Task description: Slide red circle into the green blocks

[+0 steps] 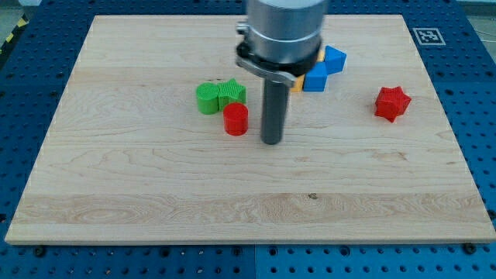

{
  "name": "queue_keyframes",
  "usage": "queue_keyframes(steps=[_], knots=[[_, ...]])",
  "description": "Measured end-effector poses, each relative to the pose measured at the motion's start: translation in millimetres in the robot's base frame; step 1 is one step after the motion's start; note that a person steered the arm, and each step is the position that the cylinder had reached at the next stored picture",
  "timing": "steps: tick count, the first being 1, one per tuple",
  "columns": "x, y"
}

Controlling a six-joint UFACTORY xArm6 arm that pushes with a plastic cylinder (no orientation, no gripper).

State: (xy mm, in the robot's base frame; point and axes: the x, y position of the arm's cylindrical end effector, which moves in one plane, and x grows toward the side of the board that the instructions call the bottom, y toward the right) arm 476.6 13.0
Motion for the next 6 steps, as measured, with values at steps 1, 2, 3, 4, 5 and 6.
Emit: queue_keyframes(steps=[1, 2, 3, 4, 5, 6], knots=[[-4.6, -18.7], [-4.6, -29.0], [-4.6, -54.7], [-4.6, -55.8], [-4.6, -53.1], [3.6, -35.7]])
